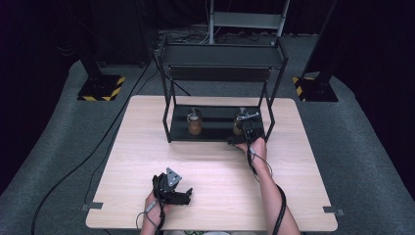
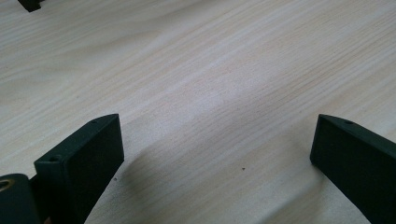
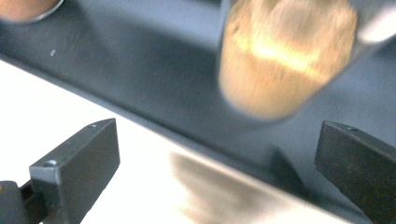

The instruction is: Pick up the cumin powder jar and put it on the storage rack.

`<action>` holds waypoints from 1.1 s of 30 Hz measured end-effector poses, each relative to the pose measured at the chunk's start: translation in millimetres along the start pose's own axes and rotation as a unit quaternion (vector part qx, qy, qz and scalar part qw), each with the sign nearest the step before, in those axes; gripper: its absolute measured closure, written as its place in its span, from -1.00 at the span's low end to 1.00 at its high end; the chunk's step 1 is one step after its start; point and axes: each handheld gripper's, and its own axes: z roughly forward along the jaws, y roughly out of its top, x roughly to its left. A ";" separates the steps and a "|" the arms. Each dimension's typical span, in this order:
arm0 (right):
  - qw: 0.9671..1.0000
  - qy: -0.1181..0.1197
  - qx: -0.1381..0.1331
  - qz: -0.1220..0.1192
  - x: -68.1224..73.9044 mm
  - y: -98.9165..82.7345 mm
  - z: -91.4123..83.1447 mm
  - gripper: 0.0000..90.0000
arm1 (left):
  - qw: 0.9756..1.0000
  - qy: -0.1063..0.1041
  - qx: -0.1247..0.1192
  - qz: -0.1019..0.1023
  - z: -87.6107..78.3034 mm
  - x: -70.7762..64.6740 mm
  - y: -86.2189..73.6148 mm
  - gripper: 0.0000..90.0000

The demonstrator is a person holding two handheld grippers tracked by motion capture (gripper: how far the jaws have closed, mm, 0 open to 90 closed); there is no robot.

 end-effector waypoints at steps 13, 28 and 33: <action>0.999 0.025 0.005 -0.043 12.6 -61.1 -35.0 -1.00 | 1.000 -0.002 0.001 -0.001 0.0 0.9 0.5 -0.94; 0.997 0.030 -0.040 -0.065 -0.8 -175.7 -81.4 -1.00 | 1.000 -0.004 0.002 -0.001 0.8 1.8 1.3 -0.94; 0.997 0.022 -0.063 -0.051 -4.8 -198.2 -88.9 -1.00 | 1.000 -0.005 0.002 -0.004 1.1 2.7 1.3 -0.94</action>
